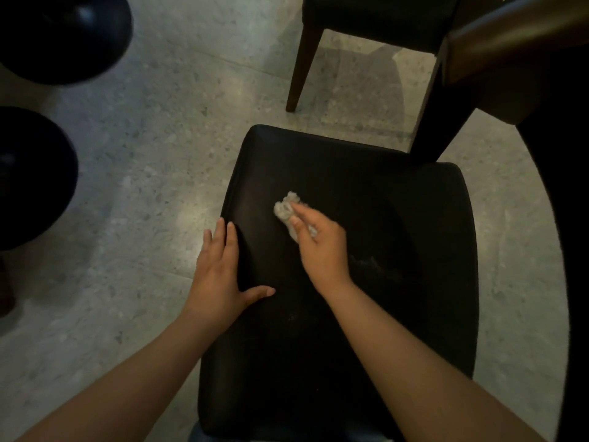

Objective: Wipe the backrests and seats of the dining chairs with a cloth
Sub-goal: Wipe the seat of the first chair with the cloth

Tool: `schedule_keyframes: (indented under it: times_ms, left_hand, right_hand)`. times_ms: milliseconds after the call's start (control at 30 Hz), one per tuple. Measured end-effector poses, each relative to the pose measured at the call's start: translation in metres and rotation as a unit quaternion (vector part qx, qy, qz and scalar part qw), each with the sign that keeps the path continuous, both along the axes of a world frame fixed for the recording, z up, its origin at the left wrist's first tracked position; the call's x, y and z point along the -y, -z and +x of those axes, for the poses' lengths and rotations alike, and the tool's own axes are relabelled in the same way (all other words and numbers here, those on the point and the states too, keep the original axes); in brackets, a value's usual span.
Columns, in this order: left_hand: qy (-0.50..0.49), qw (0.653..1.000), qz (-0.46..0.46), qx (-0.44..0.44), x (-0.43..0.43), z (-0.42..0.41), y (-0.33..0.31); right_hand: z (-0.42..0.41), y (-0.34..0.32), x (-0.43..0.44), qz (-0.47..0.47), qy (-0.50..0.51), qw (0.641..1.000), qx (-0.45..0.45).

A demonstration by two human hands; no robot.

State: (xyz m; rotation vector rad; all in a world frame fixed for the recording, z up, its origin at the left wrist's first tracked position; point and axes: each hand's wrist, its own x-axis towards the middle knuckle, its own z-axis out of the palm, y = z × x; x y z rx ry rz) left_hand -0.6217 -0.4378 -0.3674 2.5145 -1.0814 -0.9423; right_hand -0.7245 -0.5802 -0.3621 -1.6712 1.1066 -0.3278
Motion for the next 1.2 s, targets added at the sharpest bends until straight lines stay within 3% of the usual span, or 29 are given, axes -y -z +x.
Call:
schedule_keyframes:
  times_ms: [133,267,433,633,900,1100,1200]
  left_hand:
    - [-0.033,0.999,0.003,-0.04,-0.005,-0.001,0.004]
    - [-0.038,0.999,0.0,-0.039,-0.004,-0.001,0.006]
    - [-0.034,0.999,-0.006,-0.038,-0.006,-0.001,0.008]
    - [-0.039,0.999,-0.011,-0.036,-0.006,-0.002,0.01]
    - [-0.031,0.999,-0.014,-0.03,-0.009,0.0,0.014]
    - [-0.027,0.999,-0.034,-0.028,-0.012,0.0,0.016]
    - [-0.032,0.995,-0.062,-0.066,-0.019,0.005,0.016]
  right_hand:
    - [-0.005,-0.009,0.029,-0.022,0.053,0.998,0.014]
    - [0.001,-0.015,0.076,-0.08,0.063,0.994,-0.042]
    - [0.018,-0.001,0.06,-0.058,0.094,0.992,-0.057]
    - [0.015,0.003,0.002,-0.038,-0.036,0.999,0.012]
    - [0.034,0.001,0.059,-0.105,0.07,0.99,-0.059]
    - [0.034,0.008,-0.005,-0.101,-0.049,0.994,-0.004]
    - [0.031,0.003,-0.002,-0.07,-0.053,0.996,0.014]
